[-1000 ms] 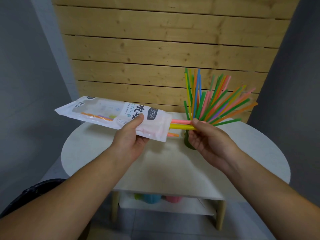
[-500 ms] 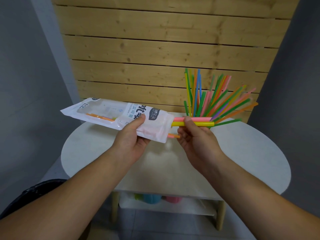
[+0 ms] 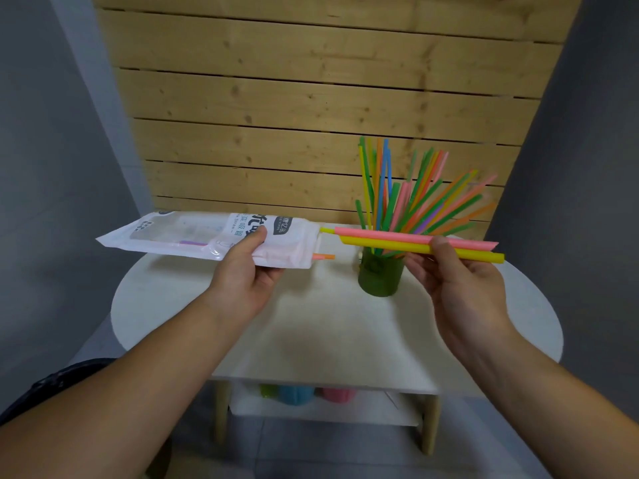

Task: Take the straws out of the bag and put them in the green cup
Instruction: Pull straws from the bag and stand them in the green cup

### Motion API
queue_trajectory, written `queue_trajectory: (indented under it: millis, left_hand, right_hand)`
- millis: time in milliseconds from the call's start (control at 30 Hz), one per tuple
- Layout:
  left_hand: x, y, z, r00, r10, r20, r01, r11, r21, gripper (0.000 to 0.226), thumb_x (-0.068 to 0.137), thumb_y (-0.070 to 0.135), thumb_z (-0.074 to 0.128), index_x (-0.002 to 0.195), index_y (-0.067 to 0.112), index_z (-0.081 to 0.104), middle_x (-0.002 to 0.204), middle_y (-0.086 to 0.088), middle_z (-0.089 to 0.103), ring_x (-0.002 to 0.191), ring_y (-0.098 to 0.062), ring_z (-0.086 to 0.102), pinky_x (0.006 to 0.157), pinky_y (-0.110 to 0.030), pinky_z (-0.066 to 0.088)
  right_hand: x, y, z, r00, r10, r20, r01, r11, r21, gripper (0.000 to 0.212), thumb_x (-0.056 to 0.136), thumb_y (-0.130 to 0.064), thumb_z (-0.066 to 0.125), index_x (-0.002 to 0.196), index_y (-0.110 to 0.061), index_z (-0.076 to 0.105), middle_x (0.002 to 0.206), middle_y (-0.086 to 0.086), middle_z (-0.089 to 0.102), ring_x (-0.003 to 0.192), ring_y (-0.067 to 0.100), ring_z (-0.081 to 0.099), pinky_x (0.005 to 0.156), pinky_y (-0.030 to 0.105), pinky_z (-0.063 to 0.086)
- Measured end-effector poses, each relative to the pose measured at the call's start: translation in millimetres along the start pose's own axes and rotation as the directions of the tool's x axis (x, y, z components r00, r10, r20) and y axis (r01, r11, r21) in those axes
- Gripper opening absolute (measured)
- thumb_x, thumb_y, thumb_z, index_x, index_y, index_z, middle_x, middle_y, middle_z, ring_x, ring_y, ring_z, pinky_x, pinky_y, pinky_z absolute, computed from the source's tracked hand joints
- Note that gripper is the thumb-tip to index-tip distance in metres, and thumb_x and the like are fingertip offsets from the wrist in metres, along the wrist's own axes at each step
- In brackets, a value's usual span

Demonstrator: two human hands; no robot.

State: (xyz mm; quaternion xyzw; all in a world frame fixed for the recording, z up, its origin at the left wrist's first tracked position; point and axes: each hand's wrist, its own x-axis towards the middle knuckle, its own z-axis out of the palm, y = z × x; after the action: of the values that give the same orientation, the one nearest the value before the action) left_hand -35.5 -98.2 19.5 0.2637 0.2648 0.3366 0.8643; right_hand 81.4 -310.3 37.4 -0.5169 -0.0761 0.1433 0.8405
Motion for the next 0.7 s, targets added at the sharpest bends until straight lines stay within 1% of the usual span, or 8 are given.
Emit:
queue_trajectory:
  millis: [67,133,233,333,433,567,700]
  left_hand:
    - [1.8,-1.2,-0.2,1.000,-0.002,0.000,0.002,1.000,-0.005,0.034,0.095,0.008,0.066,0.129,0.009,0.061,0.109,-0.007,0.078,0.089,-0.019,0.078,0.069,-0.037,0.065]
    - [2.8,-3.5,0.6,1.000,-0.003,-0.003,0.003,1.000,-0.010,0.035,0.095,0.007,0.066,0.129,0.008,0.060,0.110,-0.008,0.077,0.095,-0.020,0.077,0.080,-0.042,0.063]
    - [3.9,-8.5,3.3,1.000,-0.008,-0.004,0.008,1.000,-0.011,0.036,0.094,0.007,0.066,0.129,0.009,0.060,0.116,-0.009,0.076,0.103,-0.022,0.075,0.094,-0.045,0.058]
    - [4.9,-12.8,5.8,1.000,-0.016,0.001,0.016,1.000,-0.012,0.036,0.094,0.007,0.066,0.130,0.008,0.060,0.119,-0.009,0.075,0.107,-0.023,0.073,0.099,-0.046,0.055]
    - [6.2,-14.1,5.9,1.000,-0.018,-0.010,0.018,1.000,-0.020,0.035,0.095,0.007,0.066,0.129,0.009,0.060,0.119,-0.009,0.075,0.107,-0.023,0.073,0.098,-0.045,0.056]
    - [8.7,-12.8,3.6,0.999,-0.023,-0.027,0.023,1.000,-0.021,0.035,0.094,0.007,0.066,0.128,0.010,0.061,0.113,-0.007,0.077,0.099,-0.021,0.076,0.084,-0.042,0.062]
    - [10.6,-10.9,1.6,0.999,-0.018,-0.040,0.017,0.999,-0.029,0.038,0.094,0.007,0.066,0.132,0.010,0.060,0.117,-0.007,0.076,0.097,-0.020,0.076,0.077,-0.039,0.064]
  right_hand:
    - [0.7,-6.3,-9.4,0.999,-0.030,-0.026,0.030,0.999,-0.028,0.018,0.097,-0.016,0.060,0.101,0.000,0.067,0.081,0.008,0.077,0.085,0.023,0.076,0.078,0.027,0.060]
    - [1.8,-10.5,-15.8,0.997,-0.058,-0.042,0.057,0.998,-0.036,0.019,0.097,-0.016,0.060,0.102,0.000,0.067,0.081,0.008,0.077,0.086,0.023,0.076,0.078,0.027,0.060]
    - [4.0,-12.9,-21.9,0.995,-0.081,-0.061,0.078,0.996,-0.051,0.019,0.097,-0.016,0.060,0.103,0.000,0.068,0.083,0.007,0.077,0.087,0.023,0.076,0.081,0.029,0.060]
    - [6.5,-14.1,-23.6,0.993,-0.095,-0.066,0.091,0.994,-0.054,0.018,0.097,-0.016,0.060,0.103,-0.001,0.068,0.082,0.006,0.078,0.086,0.023,0.076,0.081,0.029,0.060]
    - [9.3,-15.3,-23.7,0.992,-0.103,-0.069,0.100,0.994,-0.044,0.017,0.098,-0.015,0.059,0.099,-0.001,0.068,0.079,0.004,0.078,0.084,0.022,0.076,0.080,0.028,0.060]
    - [11.0,-16.6,-24.7,0.993,-0.101,-0.064,0.099,0.995,-0.030,0.016,0.099,-0.013,0.058,0.098,0.000,0.067,0.076,0.002,0.077,0.082,0.020,0.076,0.079,0.028,0.059]
    - [10.7,-17.2,-24.6,0.993,-0.100,-0.065,0.097,0.994,-0.041,0.016,0.099,-0.013,0.057,0.097,0.000,0.067,0.074,0.000,0.076,0.079,0.018,0.075,0.081,0.030,0.061]
